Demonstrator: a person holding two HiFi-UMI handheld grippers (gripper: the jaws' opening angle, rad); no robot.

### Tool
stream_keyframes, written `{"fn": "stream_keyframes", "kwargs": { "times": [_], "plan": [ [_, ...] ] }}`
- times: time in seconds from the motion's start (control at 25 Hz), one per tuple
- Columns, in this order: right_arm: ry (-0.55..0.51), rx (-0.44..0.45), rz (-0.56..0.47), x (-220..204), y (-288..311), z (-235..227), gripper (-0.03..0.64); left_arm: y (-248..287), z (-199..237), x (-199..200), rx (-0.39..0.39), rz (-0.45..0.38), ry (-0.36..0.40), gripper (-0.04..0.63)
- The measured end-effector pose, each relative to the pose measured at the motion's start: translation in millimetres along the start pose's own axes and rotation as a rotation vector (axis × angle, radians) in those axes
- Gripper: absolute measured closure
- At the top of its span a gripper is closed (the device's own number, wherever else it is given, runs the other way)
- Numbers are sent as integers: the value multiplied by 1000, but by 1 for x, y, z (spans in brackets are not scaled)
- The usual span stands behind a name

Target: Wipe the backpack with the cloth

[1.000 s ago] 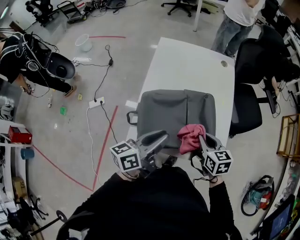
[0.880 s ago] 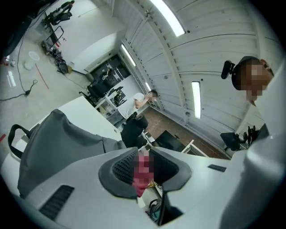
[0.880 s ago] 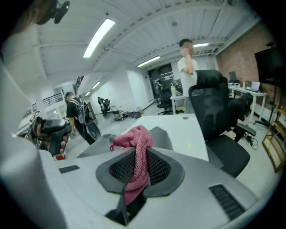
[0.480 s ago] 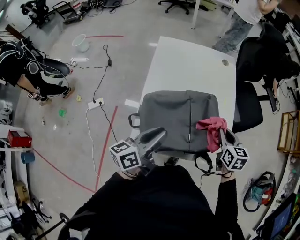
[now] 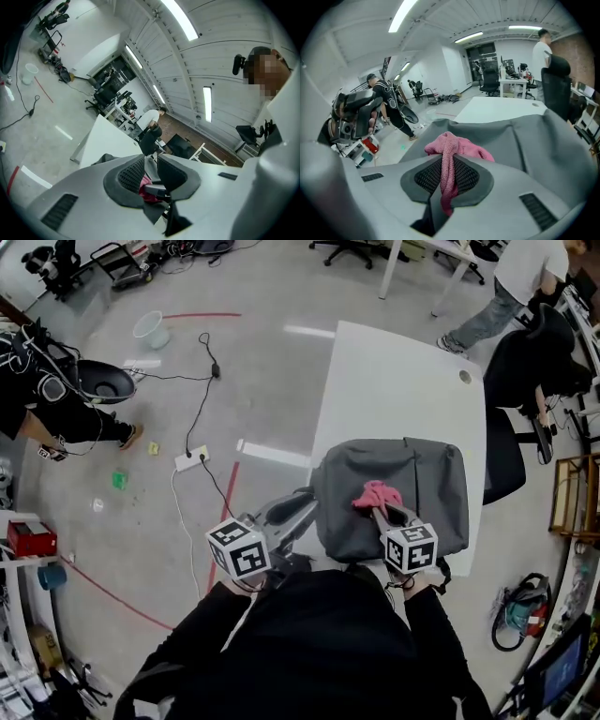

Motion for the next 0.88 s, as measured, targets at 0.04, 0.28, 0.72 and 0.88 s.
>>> {"fn": "stream_keyframes", "kwargs": {
  "times": [0.04, 0.28, 0.72, 0.88],
  "plan": [
    [-3, 44, 6, 3, 14, 18, 558, -4, 7, 5, 2, 2, 1, 499],
    [-104, 313, -43, 38, 54, 112, 558, -9, 26, 14, 8, 12, -10, 499],
    [-6, 176, -82, 30, 5, -3, 558, 35, -16, -8, 51, -18, -30, 499],
    [52, 62, -123, 27, -39, -72, 558, 68, -47, -24, 31, 1, -25, 499]
  ]
}}
Point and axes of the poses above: the fingertips, and each gripper's own axes: y forward along the fingers, z to its left, x out of its top, the point moved 2 cm from there along -y, backward along the fingers, and after that the axes turned 9 degrees about x, right-handed, at the moved point
